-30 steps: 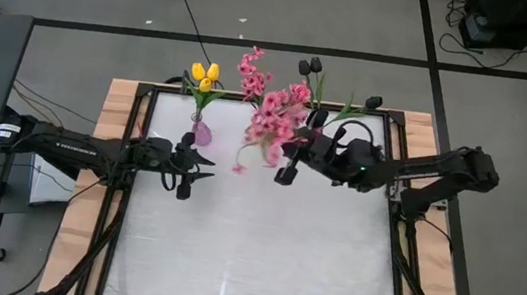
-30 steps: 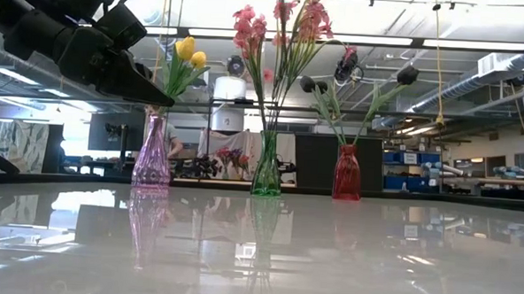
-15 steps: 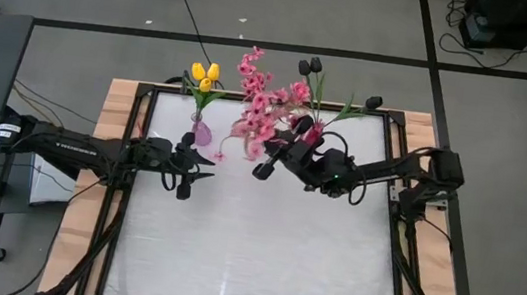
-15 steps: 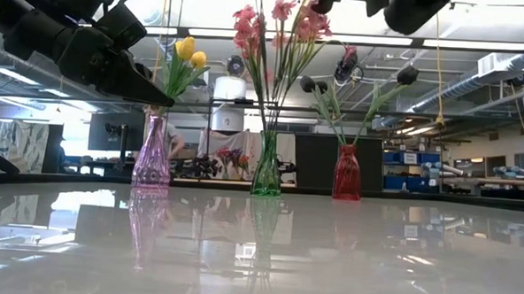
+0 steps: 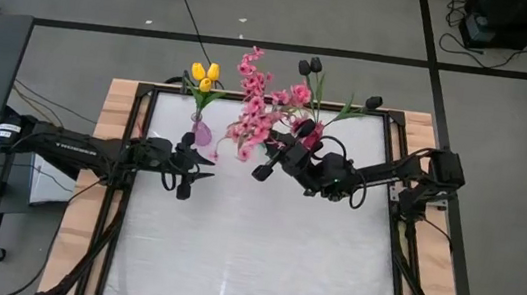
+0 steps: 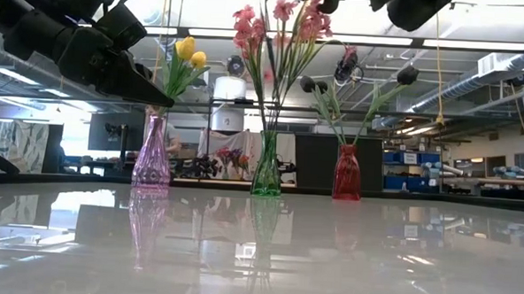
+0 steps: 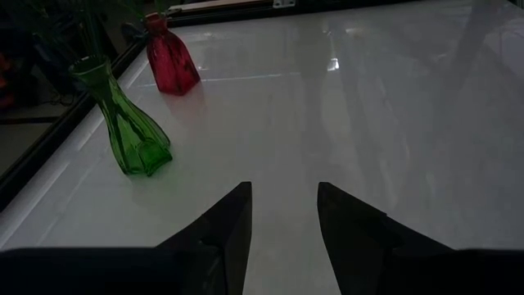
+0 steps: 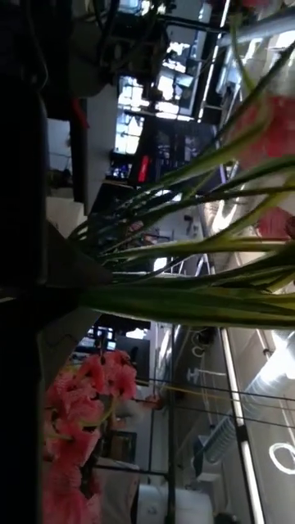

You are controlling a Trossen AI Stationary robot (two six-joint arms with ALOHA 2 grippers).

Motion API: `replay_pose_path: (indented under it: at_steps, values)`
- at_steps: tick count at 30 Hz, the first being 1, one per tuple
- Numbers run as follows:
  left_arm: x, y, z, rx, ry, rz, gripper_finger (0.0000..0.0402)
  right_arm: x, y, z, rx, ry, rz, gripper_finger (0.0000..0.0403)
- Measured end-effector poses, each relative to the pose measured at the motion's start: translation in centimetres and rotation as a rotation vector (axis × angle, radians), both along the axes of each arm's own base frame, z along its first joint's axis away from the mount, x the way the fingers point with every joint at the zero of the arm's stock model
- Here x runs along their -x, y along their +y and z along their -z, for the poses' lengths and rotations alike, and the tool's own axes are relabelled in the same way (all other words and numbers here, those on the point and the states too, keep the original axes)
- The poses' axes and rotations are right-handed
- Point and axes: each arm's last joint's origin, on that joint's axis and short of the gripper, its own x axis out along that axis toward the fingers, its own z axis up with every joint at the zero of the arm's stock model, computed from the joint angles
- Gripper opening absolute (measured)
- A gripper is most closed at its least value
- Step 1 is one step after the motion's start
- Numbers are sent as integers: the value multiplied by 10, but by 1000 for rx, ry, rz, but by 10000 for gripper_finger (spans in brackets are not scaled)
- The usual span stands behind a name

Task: Sort flowers into vase by color
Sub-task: Put the pink flower into the green vase

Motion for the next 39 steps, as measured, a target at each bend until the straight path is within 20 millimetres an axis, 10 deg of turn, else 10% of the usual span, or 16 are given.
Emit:
replay_pose_path:
  at_steps: [22, 39]
  values:
    - [0, 0, 0, 0, 0, 0, 146, 4, -34, -5, 72, -97, -69, 13]
    - [0, 0, 0, 0, 0, 0, 146, 5, -39, 40, 116, -114, -44, 13]
